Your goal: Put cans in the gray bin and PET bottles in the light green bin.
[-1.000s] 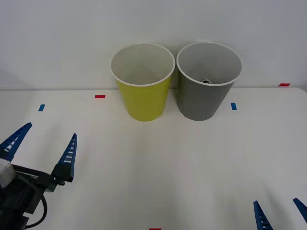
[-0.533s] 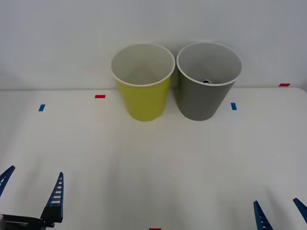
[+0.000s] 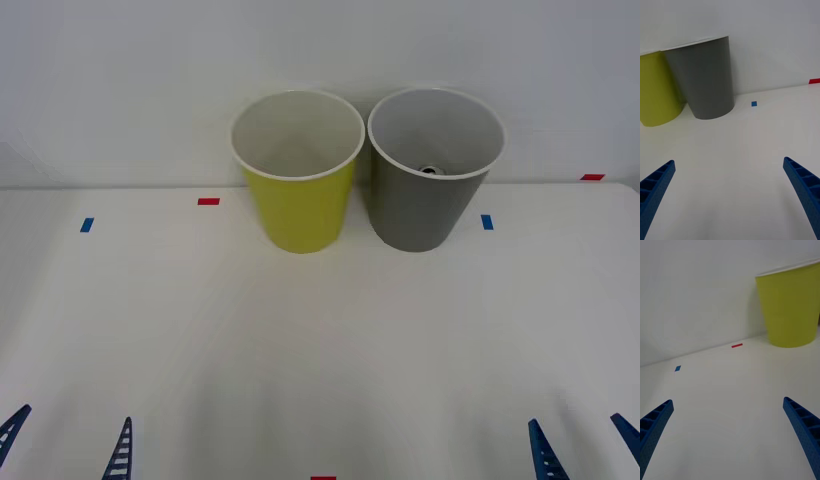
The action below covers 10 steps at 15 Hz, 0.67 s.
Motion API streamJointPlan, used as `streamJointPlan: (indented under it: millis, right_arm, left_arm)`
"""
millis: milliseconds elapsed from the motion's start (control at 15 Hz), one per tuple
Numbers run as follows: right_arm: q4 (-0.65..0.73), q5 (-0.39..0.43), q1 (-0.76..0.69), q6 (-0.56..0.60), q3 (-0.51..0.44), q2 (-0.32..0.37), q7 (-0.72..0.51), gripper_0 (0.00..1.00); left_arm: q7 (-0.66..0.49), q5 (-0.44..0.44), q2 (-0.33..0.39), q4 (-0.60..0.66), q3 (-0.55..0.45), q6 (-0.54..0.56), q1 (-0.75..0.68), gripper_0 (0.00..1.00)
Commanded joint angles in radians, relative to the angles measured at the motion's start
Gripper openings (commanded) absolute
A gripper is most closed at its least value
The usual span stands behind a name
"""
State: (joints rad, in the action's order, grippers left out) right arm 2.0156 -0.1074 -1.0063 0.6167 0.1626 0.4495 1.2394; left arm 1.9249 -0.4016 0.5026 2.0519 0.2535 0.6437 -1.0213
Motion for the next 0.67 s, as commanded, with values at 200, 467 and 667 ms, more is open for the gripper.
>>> streamJointPlan:
  millis: [200,467,667]
  right_arm:
    - [0.0,0.0,0.0,0.0,0.0,0.0,0.0,1.0]
    - [0.0,0.0,0.0,0.0,0.0,0.0,0.0,1.0]
    - [0.0,0.0,0.0,0.0,0.0,0.0,0.0,1.0]
  left_arm:
    - [-0.001,0.043,-0.019,-0.044,0.013,0.048,-0.008,1.0]
    - [-0.001,0.05,-0.019,-0.044,0.009,0.048,-0.011,1.0]
    - [-0.001,0.05,-0.019,-0.044,0.009,0.048,-0.011,1.0]
